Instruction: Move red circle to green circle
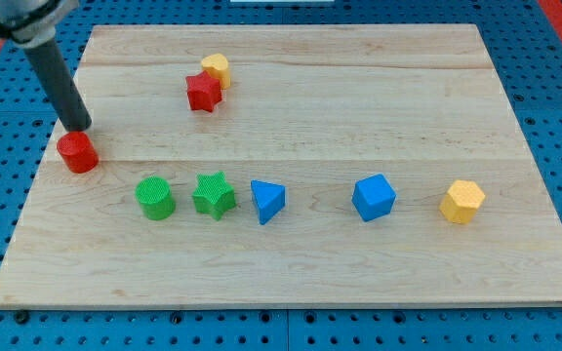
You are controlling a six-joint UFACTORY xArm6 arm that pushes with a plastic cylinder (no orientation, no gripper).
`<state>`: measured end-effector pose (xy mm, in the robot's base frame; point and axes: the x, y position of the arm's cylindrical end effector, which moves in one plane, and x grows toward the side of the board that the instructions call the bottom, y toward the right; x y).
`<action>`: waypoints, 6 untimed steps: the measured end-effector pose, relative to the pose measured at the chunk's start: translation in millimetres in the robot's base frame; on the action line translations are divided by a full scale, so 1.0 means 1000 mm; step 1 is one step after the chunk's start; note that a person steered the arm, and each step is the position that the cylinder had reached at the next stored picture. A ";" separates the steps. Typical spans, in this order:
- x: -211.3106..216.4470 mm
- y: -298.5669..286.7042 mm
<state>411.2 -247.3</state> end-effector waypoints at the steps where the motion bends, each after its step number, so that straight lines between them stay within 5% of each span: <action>1: 0.033 0.012; 4: 0.082 -0.013; 5: 0.081 0.039; 6: 0.051 0.029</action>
